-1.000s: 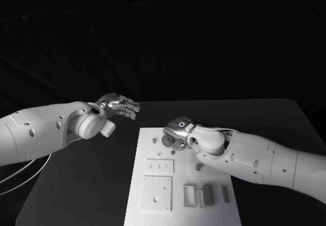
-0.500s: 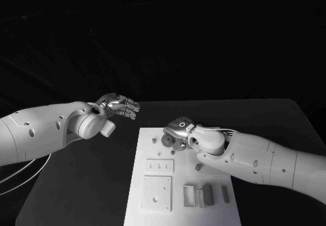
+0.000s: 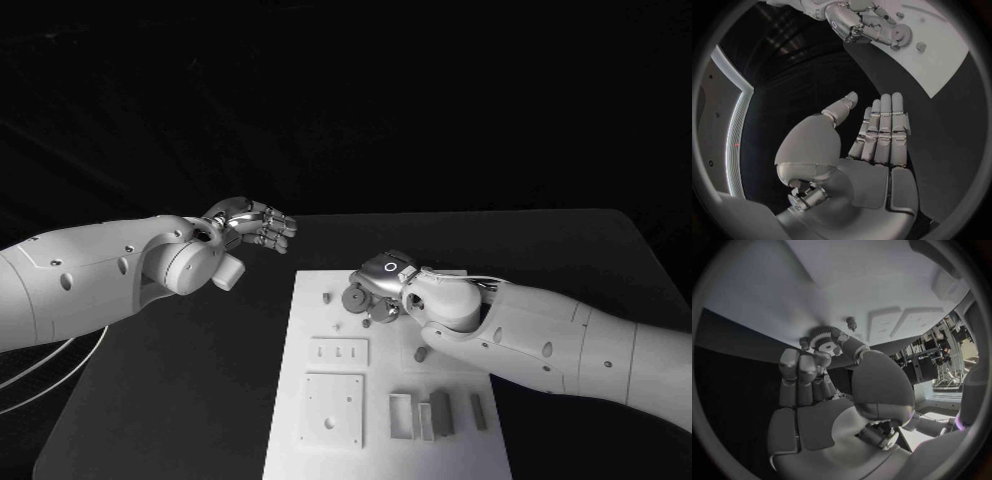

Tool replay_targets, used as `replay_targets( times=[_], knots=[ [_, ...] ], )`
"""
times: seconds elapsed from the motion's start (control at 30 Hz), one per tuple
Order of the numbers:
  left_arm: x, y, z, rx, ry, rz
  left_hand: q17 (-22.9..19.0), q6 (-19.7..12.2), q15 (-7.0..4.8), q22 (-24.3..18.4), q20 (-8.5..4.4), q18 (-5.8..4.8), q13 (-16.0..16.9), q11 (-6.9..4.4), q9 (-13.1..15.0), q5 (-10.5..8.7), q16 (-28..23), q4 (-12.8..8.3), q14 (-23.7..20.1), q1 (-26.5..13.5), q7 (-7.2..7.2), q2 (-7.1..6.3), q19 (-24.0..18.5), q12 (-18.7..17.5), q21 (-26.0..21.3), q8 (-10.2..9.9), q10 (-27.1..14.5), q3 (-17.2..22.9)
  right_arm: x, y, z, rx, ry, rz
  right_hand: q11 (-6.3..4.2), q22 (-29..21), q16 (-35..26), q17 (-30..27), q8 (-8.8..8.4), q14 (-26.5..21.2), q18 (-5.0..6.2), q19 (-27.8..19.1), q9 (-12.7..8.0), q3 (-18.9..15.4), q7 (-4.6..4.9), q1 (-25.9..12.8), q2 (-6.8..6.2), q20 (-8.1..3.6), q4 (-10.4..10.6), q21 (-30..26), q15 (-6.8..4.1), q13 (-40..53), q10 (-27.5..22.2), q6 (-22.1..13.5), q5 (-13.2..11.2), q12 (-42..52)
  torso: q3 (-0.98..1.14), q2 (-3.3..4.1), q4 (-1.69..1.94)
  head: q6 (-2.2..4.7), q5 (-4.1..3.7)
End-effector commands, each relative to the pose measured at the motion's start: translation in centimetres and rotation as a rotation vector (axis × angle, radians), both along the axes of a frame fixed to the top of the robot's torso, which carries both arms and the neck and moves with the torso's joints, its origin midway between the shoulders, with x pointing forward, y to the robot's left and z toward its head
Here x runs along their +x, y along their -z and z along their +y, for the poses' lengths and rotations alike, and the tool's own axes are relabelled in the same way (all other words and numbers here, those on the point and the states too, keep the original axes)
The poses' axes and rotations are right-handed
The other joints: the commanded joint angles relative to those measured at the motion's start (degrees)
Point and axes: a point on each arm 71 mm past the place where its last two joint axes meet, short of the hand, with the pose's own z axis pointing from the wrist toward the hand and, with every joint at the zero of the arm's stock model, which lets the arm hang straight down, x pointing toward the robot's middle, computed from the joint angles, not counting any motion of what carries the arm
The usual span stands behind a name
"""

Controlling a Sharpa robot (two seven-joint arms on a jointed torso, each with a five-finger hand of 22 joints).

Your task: Assemble the parts on the task board

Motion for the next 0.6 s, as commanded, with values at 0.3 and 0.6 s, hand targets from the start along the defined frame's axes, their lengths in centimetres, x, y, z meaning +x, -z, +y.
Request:
replay_targets(
  times=[0.3,0.6],
  knots=[
    [0.1,-0.2,0.4,0.002,-0.013,-0.012,0.1,0.35,0.09,0.1,-0.25,0.7,0.1,-0.07,-0.01,0.2,-0.25,0.14,0.46,-0.44,0.44,-0.14,-0.08,-0.38,-0.26,-0.32,0.33,0.13,-0.4,-1.8,-0.9,0.133,-0.005,-0.02,0.84,0.57,0.06,0.18,1.29,0.67,3.94,0.81,0.56,-0.21,0.17,0.58,0.47,-0.31,0.41,0.0,0.18,-0.24,-0.25,1.28,0.07,0.88,0.06,-0.06,-0.19,0.39,-0.01],
    [0.1,-0.2,0.6,0.003,-0.019,-0.013,0.13,0.36,0.09,0.12,-0.25,0.7,0.11,-0.07,0.0,0.2,-0.27,0.14,0.47,-0.44,0.44,-0.16,-0.08,-0.4,-0.27,-0.33,0.34,0.13,0.3,-2.2,-1.6,0.135,0.027,0.031,0.98,0.64,0.07,0.23,2.22,0.86,3.94,0.94,0.89,-0.35,0.33,0.44,1.29,-0.41,0.65,0.03,0.31,-0.45,-0.19,2.77,0.07,1.14,0.04,-0.04,-0.15,0.85,-0.31]
  ],
)
